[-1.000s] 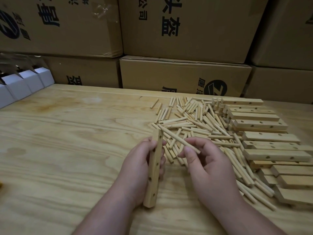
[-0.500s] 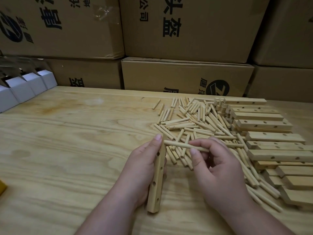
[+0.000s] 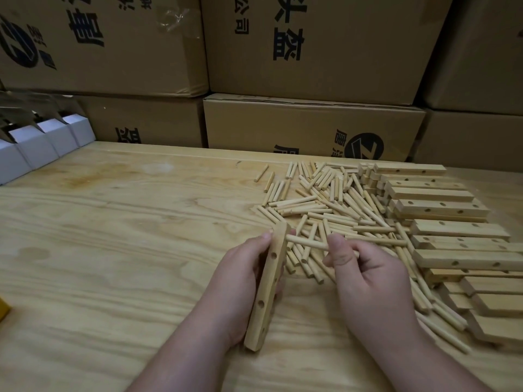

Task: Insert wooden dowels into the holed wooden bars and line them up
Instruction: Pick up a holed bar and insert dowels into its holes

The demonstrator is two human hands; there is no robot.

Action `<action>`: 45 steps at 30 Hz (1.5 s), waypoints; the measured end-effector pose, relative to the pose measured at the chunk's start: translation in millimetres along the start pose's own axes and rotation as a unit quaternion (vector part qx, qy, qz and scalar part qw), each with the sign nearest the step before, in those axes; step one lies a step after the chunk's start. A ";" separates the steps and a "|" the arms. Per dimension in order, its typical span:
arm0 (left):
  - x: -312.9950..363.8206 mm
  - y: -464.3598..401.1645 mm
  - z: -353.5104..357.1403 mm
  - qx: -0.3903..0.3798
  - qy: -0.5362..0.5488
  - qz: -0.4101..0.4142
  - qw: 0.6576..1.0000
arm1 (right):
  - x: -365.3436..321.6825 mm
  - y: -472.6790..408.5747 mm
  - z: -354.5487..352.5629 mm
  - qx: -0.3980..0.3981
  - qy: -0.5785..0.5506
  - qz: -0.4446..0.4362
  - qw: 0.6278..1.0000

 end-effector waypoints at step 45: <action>20.7 -1.8 -26.4 0.320 0.301 -0.001 0.899 | 18.8 3.3 8.7 -0.137 0.510 -0.020 0.849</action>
Point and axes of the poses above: each hand's wrist, its own y-axis away from the middle knuckle, its own z-axis out of the palm, x = y × z, the point moved 4 cm from there along -y, towards the middle knuckle, and after that the axes turned 11 degrees about x, right-handed, at the moved point
